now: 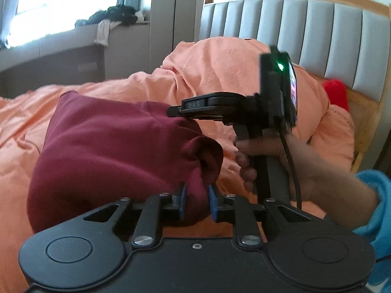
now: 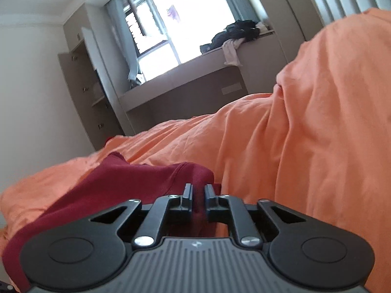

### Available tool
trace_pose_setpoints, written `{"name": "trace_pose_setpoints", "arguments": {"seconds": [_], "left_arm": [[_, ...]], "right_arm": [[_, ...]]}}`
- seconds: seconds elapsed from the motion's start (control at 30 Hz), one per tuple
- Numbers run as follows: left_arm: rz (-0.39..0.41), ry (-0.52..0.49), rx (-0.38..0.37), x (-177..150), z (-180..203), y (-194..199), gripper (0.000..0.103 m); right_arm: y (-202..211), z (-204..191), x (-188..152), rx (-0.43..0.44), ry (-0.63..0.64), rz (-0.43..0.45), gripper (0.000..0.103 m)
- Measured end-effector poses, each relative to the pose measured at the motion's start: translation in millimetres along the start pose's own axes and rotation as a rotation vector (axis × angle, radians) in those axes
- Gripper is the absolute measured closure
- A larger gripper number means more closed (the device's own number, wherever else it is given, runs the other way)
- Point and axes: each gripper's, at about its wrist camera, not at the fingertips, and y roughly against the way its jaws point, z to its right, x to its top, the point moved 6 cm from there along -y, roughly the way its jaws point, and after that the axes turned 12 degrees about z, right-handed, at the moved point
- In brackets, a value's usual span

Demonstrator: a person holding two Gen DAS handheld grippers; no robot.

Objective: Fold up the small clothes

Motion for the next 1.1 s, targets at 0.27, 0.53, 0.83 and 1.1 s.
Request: {"name": "trace_pose_setpoints", "arguments": {"seconds": [0.27,0.53,0.83,1.1], "left_arm": [[0.05,0.088,0.021,29,-14,31,0.036],[0.161,0.069,0.29,62,-55,56,0.002],[0.029,0.128,0.343,48,-114,31,0.001],[-0.031,0.238,0.315,22,-135,26,0.0]], "right_arm": [[31,-2,-5,-0.012,-0.01,0.05,0.04],[47,-5,-24,0.011,-0.093,0.051,0.013],[56,-13,-56,0.014,-0.143,0.005,0.0],[55,-12,-68,-0.005,-0.148,0.004,0.0]]}}
